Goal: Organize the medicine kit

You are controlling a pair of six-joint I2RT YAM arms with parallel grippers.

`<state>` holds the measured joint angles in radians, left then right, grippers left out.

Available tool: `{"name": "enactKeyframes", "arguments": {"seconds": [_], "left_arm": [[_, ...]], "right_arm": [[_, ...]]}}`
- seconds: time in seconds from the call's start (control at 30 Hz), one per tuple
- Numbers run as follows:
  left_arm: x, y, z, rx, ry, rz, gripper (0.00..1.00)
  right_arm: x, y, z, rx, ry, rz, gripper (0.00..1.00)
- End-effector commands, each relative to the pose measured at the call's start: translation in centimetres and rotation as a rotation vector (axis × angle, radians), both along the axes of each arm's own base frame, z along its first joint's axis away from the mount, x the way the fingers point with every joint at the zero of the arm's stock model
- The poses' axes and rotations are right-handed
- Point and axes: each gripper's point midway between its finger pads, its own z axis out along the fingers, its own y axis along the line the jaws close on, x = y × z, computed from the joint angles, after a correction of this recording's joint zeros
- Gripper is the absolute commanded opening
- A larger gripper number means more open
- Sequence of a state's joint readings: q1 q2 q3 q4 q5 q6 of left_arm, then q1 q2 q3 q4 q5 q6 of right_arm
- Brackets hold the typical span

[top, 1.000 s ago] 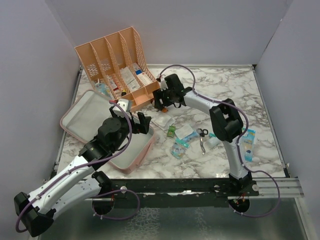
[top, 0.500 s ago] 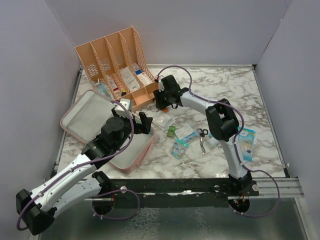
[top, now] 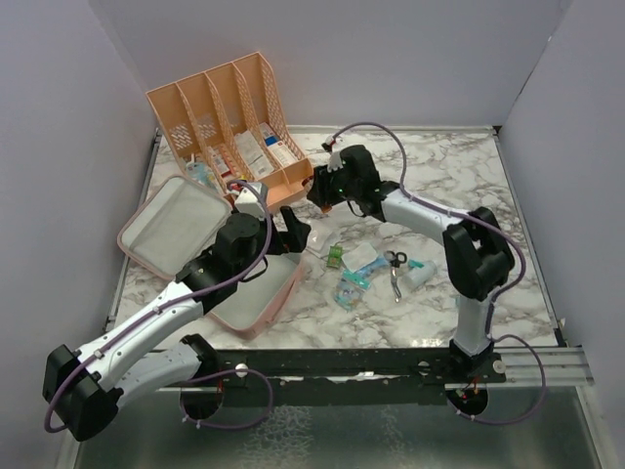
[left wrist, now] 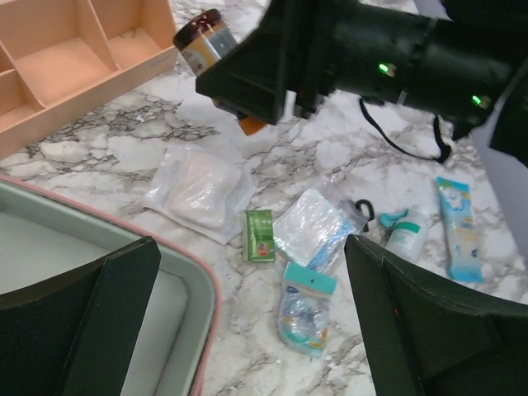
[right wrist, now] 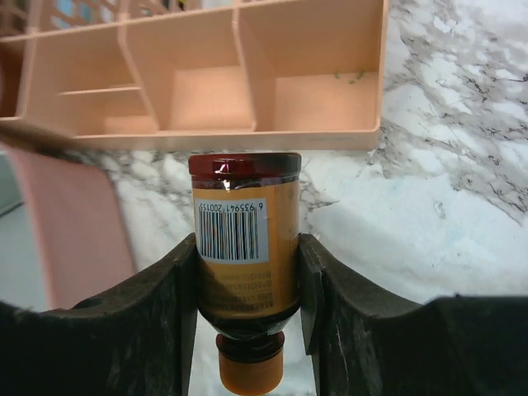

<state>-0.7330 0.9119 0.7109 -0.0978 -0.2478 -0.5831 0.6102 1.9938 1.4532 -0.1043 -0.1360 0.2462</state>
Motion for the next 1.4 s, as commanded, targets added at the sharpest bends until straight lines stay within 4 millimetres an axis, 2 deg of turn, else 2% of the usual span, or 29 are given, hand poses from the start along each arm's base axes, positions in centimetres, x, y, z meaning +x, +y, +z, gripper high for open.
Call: {"name": "enactKeyframes", "arguments": {"seconds": [0.0, 0.07, 0.23, 0.4, 0.5, 0.67, 0.9, 1.13, 1.3, 1.37], "left_arm": [[0.3, -2.3, 3.6, -0.225, 0.046, -0.024, 0.99], [0.7, -2.3, 4.7, -0.268, 0.035, -0.003, 0.99], [2.0, -1.0, 6.4, -0.332, -0.039, 0.088, 0.96], [2.5, -1.4, 7.2, -0.396, -0.076, 0.082, 0.92], [2.8, -2.3, 7.0, -0.398, -0.06, 0.052, 0.89], [2.8, -4.1, 7.1, -0.425, -0.049, -0.026, 0.79], [2.6, -5.4, 6.7, -0.453, -0.029, -0.082, 0.63], [1.7, -6.9, 6.4, -0.445, -0.005, -0.181, 0.59], [1.6, -6.8, 6.1, -0.454, -0.013, -0.18, 0.55], [1.9, -6.1, 6.0, -0.428, -0.046, -0.152, 0.47]], "right_arm": [[-2.8, 1.1, 8.9, 0.248, -0.165, 0.13, 0.38], [-4.7, 0.9, 11.0, 0.312, -0.2, 0.172, 0.38], [-9.2, 0.0, 14.7, 0.471, -0.226, 0.228, 0.38], [-12.7, -0.4, 16.2, 0.586, -0.199, 0.297, 0.38], [-14.0, -0.4, 16.9, 0.619, -0.202, 0.342, 0.38], [-15.1, -0.4, 17.2, 0.644, -0.184, 0.38, 0.38], [-15.8, -0.2, 17.1, 0.683, -0.151, 0.405, 0.38], [-15.9, -0.2, 16.8, 0.685, -0.144, 0.407, 0.38], [-15.9, -0.2, 16.7, 0.682, -0.145, 0.405, 0.38], [-15.8, -0.3, 16.4, 0.673, -0.138, 0.397, 0.41]]}}
